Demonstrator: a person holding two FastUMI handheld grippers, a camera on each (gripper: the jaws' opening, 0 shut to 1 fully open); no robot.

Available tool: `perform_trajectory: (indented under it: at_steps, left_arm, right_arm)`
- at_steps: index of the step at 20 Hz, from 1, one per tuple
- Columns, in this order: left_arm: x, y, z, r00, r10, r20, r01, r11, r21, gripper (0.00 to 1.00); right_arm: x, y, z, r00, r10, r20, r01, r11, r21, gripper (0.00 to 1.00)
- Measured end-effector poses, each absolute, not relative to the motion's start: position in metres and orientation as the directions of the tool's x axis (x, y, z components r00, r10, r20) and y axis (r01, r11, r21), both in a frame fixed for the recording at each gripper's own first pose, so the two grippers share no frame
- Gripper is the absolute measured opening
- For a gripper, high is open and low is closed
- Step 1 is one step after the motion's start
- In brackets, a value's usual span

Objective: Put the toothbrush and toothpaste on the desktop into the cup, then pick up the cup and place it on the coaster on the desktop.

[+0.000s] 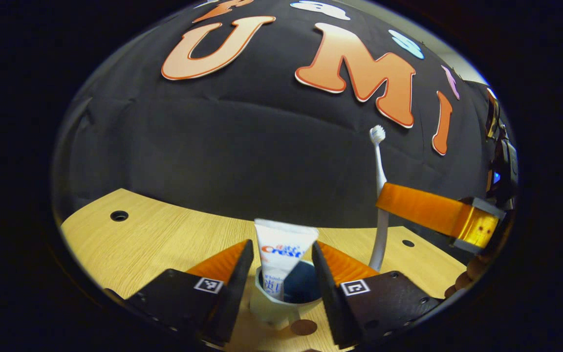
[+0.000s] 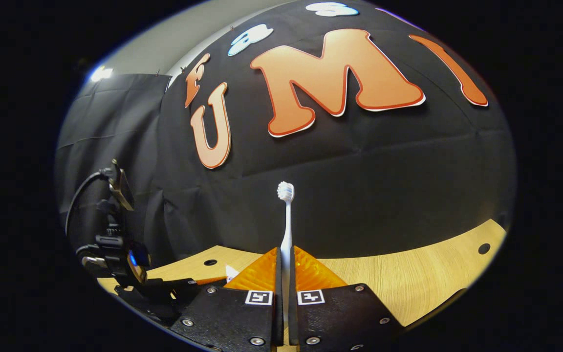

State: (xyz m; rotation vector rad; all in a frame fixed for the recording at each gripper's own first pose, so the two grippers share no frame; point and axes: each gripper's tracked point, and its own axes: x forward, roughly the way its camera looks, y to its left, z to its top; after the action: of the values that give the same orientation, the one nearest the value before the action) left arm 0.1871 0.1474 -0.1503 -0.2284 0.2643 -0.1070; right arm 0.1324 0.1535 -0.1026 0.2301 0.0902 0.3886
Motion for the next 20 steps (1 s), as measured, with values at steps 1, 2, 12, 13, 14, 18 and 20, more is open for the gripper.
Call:
perform_trajectory:
  at_steps: [1,2,12,13,14,18,20]
  left_arm:
    - [0.188,0.151,-0.14,0.969,-0.118,-0.219,0.065,0.969,-0.237,0.82]
    - [0.185,0.159,-0.132,0.975,-0.097,-0.2,0.051,0.973,-0.225,0.88]
    - [0.165,0.202,-0.039,0.999,0.03,0.038,-0.022,0.981,-0.192,0.96]
    - [0.164,0.202,-0.039,0.999,0.03,0.04,-0.022,0.982,-0.19,0.98]
    - [0.165,0.203,-0.039,0.999,0.033,0.041,-0.024,0.981,-0.191,0.96]
    - [0.168,0.197,-0.049,1.0,0.02,0.013,-0.017,0.981,-0.195,0.96]
    - [0.168,0.196,-0.051,1.0,0.019,0.001,-0.019,0.982,-0.189,0.96]
  right_arm:
    - [0.133,0.157,-0.104,0.921,0.389,-0.04,-0.368,0.897,0.245,0.05]
    - [0.135,0.16,-0.107,0.92,0.389,-0.035,-0.369,0.895,0.249,0.04]
    - [0.15,0.193,-0.12,0.912,0.408,0.041,-0.4,0.863,0.308,0.05]
    - [0.149,0.195,-0.12,0.91,0.412,0.049,-0.406,0.857,0.318,0.04]
    - [0.149,0.197,-0.119,0.908,0.414,0.06,-0.41,0.849,0.333,0.04]
    - [0.155,0.201,-0.131,0.915,0.401,0.043,-0.395,0.869,0.299,0.05]
    - [0.155,0.202,-0.138,0.911,0.41,0.029,-0.403,0.876,0.267,0.06]
